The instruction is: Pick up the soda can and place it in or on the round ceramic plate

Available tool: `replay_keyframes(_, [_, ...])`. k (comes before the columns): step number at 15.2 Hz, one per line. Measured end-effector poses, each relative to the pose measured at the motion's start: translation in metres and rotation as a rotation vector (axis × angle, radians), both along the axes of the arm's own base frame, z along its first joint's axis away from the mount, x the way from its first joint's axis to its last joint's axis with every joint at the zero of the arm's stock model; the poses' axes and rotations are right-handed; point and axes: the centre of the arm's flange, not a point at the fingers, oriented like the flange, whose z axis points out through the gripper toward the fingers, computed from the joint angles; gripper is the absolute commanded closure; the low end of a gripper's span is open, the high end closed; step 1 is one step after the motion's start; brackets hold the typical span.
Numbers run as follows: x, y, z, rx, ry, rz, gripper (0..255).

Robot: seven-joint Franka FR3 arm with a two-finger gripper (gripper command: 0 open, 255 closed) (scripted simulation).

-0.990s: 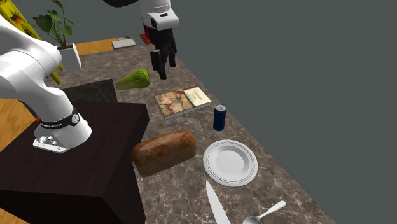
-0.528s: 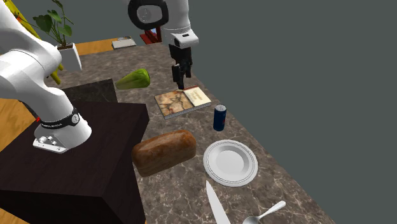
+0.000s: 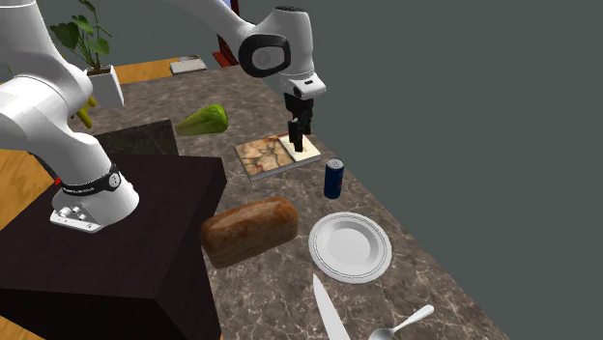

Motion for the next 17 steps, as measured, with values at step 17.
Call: replay_keyframes(17, [0.086, 0.056, -0.136, -0.025, -0.015, -0.014, 0])
